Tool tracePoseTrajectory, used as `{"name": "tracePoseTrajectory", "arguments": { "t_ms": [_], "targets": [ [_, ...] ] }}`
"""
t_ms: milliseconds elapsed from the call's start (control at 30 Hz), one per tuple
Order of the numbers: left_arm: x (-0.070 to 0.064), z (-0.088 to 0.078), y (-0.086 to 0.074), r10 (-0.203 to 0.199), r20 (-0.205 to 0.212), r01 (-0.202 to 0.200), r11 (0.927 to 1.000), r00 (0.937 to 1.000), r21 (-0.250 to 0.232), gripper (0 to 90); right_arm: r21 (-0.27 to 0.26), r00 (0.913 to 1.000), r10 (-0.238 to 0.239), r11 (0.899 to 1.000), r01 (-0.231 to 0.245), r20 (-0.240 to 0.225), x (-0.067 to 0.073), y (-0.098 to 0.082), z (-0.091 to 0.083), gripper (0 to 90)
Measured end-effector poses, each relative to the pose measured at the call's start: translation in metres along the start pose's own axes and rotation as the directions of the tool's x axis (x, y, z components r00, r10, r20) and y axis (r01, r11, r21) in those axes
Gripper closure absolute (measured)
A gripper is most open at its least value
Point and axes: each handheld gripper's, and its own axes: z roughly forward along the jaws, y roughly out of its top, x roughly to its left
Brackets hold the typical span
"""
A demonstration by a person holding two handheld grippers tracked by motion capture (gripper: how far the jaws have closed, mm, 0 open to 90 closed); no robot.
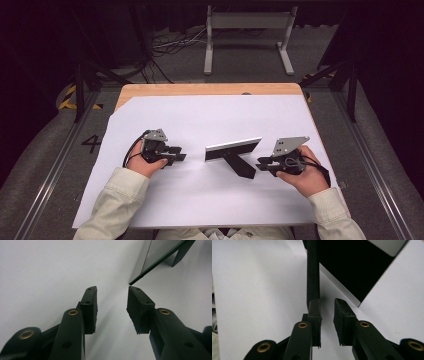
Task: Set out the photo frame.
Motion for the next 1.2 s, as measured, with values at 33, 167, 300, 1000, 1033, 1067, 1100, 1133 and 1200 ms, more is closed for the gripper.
{"name": "tracePoseTrajectory", "arguments": {
  "t_ms": [33, 167, 300, 1000, 1033, 1067, 1100, 1133, 1200],
  "targets": [
    [-0.001, 0.001, 0.0, -0.002, 0.002, 0.002, 1.0, 1.0, -0.001, 60.9, -0.001, 1.0, 0.001, 1.0, -0.001, 0.005, -0.001, 0.0, -0.002, 76.1],
    [-0.002, 0.003, 0.002, 0.0, 0.016, 0.0, 1.0, 0.9999, -0.003, 61.1, -0.013, 0.9995, 0.022, 1.0, -0.022, 0.024, -0.004, -0.004, -0.011, 77.0],
    [-0.003, 0.004, 0.005, -0.004, 0.038, 0.005, 0.9999, 0.9993, -0.016, 61.1, -0.026, 0.9988, 0.04, 0.999, -0.039, 0.03, -0.008, -0.007, -0.016, 77.7],
    [-0.002, 0.022, 0.008, 0.025, -0.055, -0.032, 0.9892, 0.9982, -0.143, 82.0, -0.048, 0.9934, 0.088, 0.995, -0.085, 0.074, -0.02, -0.017, -0.028, 79.3],
    [-0.002, 0.022, 0.008, 0.023, -0.06, -0.032, 0.9877, 0.9979, -0.153, 83.4, -0.049, 0.9931, 0.089, 0.995, -0.086, 0.077, -0.02, -0.017, -0.028, 79.3],
    [-0.002, 0.023, 0.008, 0.024, -0.066, -0.034, 0.9866, 0.9975, -0.16, 84.8, -0.049, 0.9928, 0.09, 0.995, -0.086, 0.08, -0.02, -0.017, -0.028, 79.2],
    [-0.002, 0.024, 0.008, 0.02, -0.066, -0.031, 0.9859, 0.9976, -0.165, 86.1, -0.051, 0.9927, 0.089, 0.995, -0.085, 0.081, -0.02, -0.017, -0.028, 79.1],
    [-0.002, 0.025, 0.008, 0.018, -0.064, -0.028, 0.9857, 0.9978, -0.166, 87.2, -0.053, 0.9925, 0.088, 0.995, -0.084, 0.084, -0.02, -0.017, -0.028, 79.0],
    [-0.003, 0.029, 0.008, 0.022, -0.069, -0.033, 0.9869, 0.9974, -0.158, 89.5, -0.059, 0.9921, 0.091, 0.995, -0.086, 0.086, -0.02, -0.017, -0.029, 79.0]
  ]
}}
